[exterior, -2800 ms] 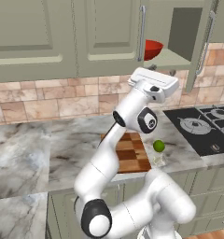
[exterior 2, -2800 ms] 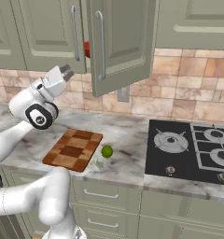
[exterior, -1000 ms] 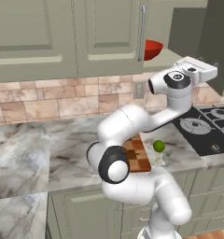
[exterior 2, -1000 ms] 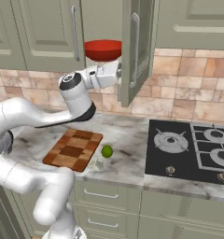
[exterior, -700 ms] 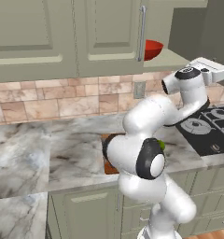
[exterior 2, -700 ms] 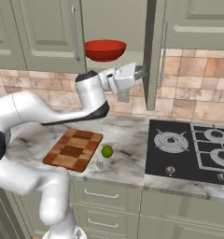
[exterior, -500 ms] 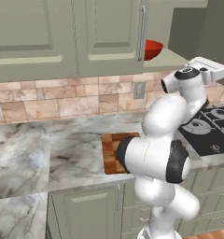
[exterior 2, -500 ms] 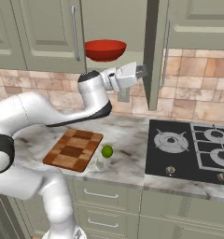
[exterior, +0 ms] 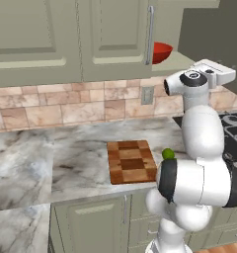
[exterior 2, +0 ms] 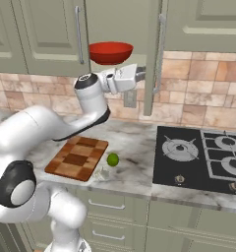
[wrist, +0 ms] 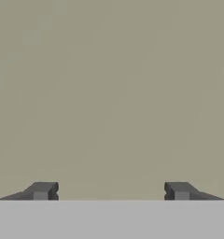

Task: Open the cabinet. Place the bowl and condiment on the counter. Then place the lime and garlic on the cutting board.

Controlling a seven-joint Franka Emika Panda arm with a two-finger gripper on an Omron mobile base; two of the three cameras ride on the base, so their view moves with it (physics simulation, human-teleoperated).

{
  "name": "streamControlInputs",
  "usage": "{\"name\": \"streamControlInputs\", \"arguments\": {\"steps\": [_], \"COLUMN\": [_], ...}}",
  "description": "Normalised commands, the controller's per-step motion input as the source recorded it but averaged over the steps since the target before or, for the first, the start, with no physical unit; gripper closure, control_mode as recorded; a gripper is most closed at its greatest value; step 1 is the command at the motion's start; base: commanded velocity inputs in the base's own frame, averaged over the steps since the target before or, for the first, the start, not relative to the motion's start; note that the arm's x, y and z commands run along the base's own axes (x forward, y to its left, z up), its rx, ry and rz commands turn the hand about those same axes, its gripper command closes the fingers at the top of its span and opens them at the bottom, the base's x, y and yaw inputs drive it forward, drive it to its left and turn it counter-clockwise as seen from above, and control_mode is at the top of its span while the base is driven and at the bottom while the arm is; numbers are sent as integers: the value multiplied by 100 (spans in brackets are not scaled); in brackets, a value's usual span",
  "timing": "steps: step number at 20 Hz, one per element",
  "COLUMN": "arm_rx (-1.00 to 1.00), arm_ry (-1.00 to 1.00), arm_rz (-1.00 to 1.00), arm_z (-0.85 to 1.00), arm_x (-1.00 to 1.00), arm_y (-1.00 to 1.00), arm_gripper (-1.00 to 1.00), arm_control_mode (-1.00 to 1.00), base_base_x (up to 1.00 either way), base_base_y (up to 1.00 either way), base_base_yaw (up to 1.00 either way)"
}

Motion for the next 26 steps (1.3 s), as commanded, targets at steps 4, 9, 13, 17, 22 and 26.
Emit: {"name": "streamControlInputs", "arguments": {"steps": [4, 9, 13, 17, 22, 26], "arm_rx": [3, 1, 0, 0, 0, 0], "arm_ry": [0, 0, 0, 0, 1, 2], "arm_rz": [7, 10, 12, 15, 19, 21], "arm_z": [1, 0, 0, 0, 0, 0], "arm_x": [-23, -17, -17, -11, -5, 0], "arm_y": [0, 11, 23, 28, 32, 34], "arm_gripper": [-100, -100, -100, -100, -100, -100], "arm_control_mode": [-100, -100, -100, -100, -100, -100], "base_base_x": [0, 0, 0, 0, 0, 0], "base_base_y": [0, 0, 0, 0, 0, 0], "base_base_yaw": [0, 0, 0, 0, 0, 0]}}
